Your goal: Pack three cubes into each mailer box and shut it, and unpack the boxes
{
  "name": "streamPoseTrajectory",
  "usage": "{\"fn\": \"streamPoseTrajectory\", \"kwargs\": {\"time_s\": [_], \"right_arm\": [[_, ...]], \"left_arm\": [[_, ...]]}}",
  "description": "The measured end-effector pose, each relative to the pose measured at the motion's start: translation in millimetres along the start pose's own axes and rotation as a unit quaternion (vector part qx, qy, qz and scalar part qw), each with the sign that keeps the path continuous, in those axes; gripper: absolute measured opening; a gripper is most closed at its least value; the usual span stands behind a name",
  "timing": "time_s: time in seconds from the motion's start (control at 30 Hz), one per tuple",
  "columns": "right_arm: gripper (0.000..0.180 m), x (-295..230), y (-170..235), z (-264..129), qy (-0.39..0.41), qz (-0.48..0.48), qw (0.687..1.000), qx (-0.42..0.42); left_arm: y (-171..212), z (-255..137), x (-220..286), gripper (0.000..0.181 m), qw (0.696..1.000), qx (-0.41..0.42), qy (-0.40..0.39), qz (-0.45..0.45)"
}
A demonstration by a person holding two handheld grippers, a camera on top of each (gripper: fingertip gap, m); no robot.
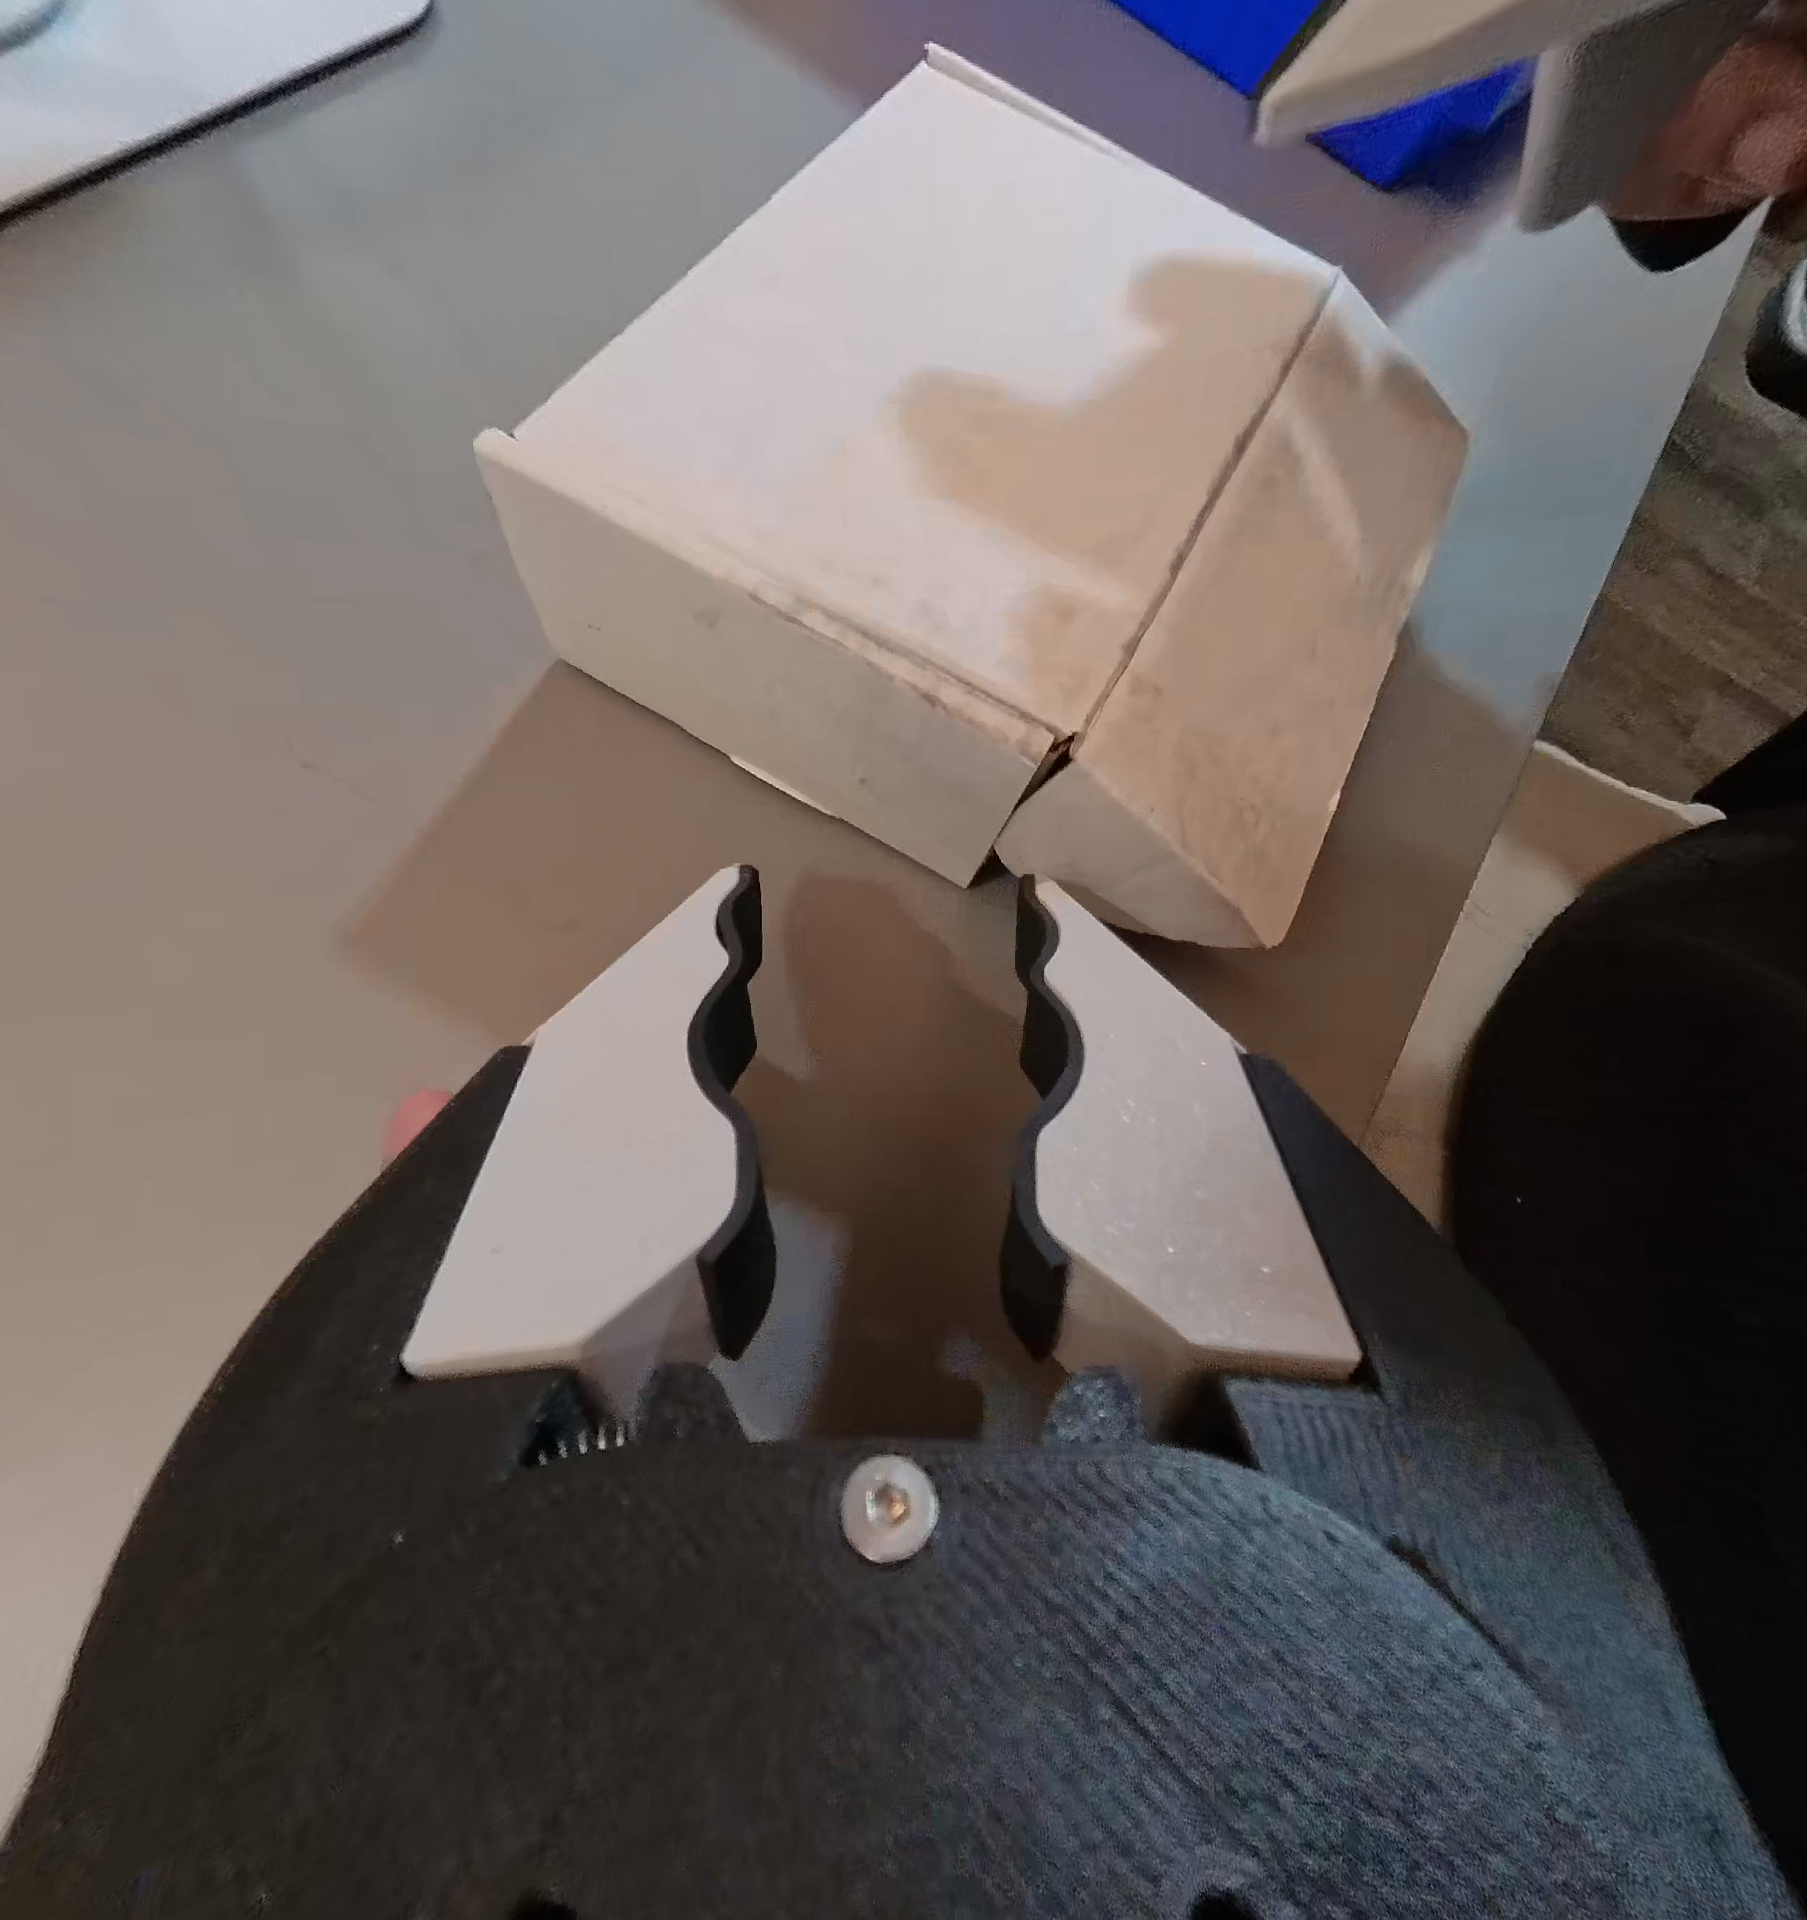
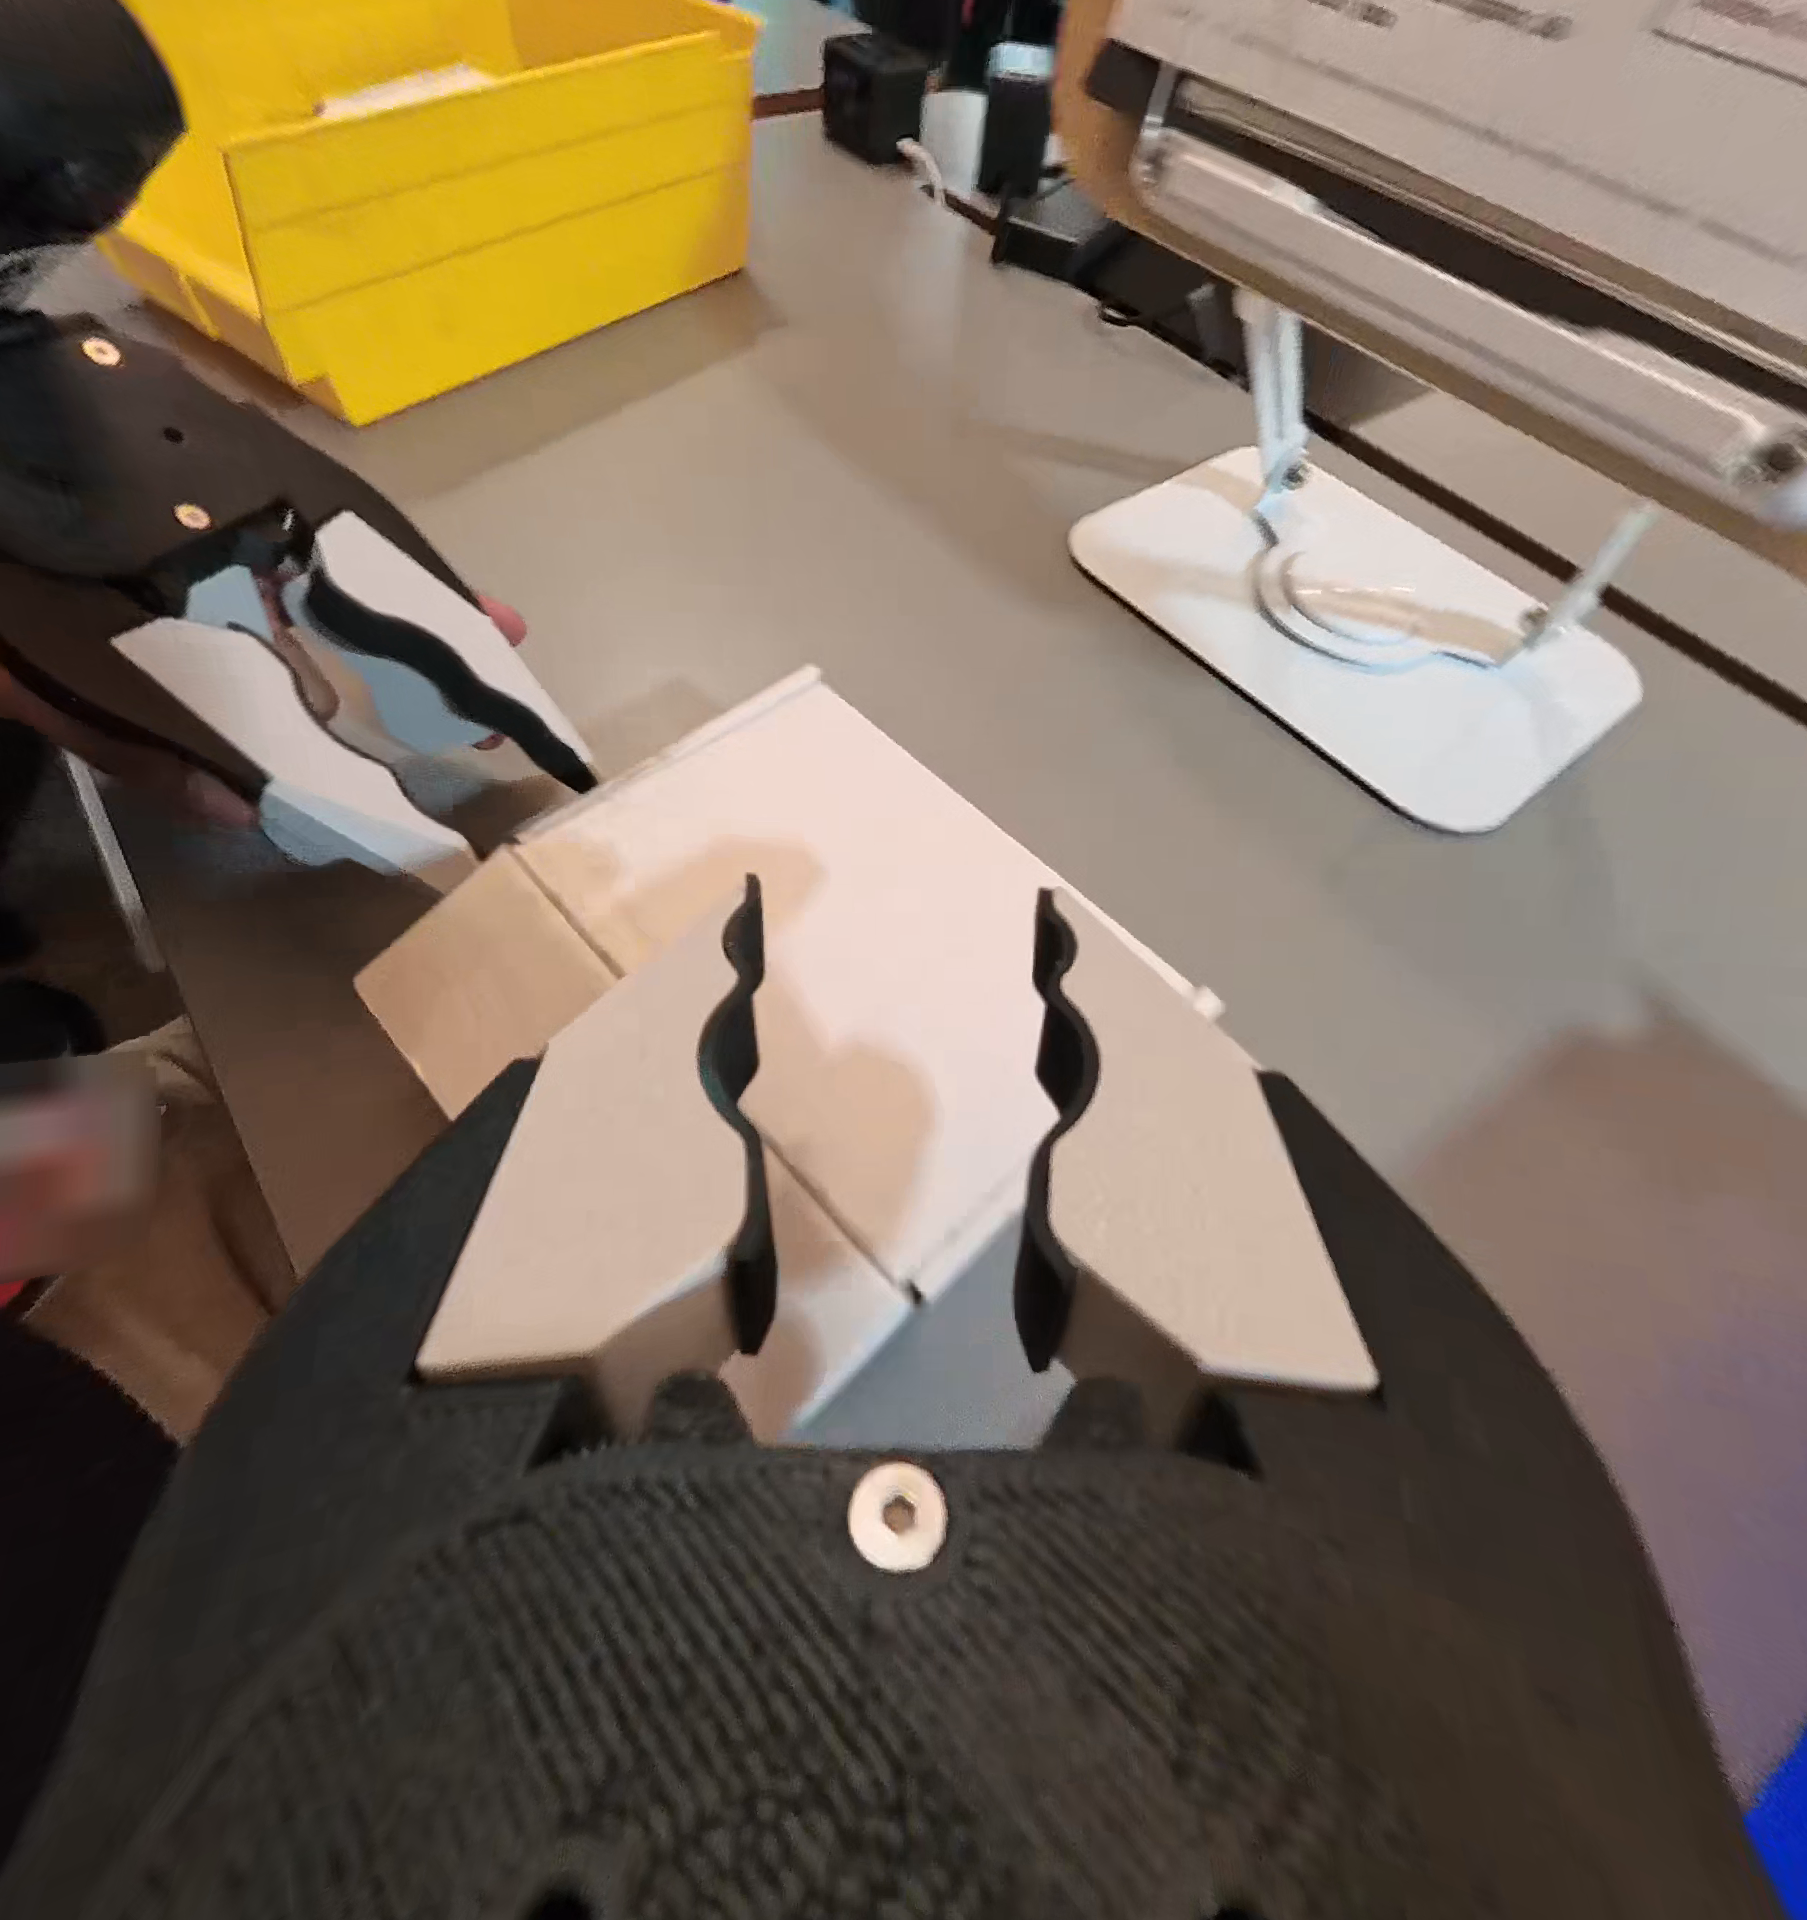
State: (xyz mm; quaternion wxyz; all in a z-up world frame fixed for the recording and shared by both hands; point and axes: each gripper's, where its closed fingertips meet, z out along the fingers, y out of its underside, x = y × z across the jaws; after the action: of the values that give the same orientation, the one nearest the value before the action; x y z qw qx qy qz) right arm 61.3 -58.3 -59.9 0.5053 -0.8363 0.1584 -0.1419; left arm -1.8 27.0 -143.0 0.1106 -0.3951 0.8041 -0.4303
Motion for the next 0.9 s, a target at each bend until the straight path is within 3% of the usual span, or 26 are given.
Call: {"fn": "streamPoseTrajectory", "kwargs": {"time_s": [0.13,0.3,0.5,0.67,0.9], "right_arm": [[0.058,28.4,24.2,-30.4,0.011,0.069,0.997,0.022],[0.076,19.7,50.7,-44.9,-0.079,0.134,0.988,0.012],[0.088,-7.0,85.0,-31.4,-0.15,0.136,0.977,-0.068],[0.089,-24.6,90.5,-21.6,-0.175,0.12,0.973,-0.086],[0.084,-22.2,91.3,-20.4,-0.17,0.113,0.975,-0.084]], "left_arm": [[-1.2,-5.6,9.2,0.071,0.999,0.016,0.042,-0.03],[-16.0,-18.1,50.8,0.089,0.979,0.044,0.18,-0.08],[-0.8,5.2,30.9,0.093,0.993,-0.005,0.089,-0.081],[-4.7,9.4,44.3,0.081,0.992,0.004,0.116,-0.057],[-5.1,7.3,41.2,0.082,0.992,0.008,0.112,-0.055]]}}
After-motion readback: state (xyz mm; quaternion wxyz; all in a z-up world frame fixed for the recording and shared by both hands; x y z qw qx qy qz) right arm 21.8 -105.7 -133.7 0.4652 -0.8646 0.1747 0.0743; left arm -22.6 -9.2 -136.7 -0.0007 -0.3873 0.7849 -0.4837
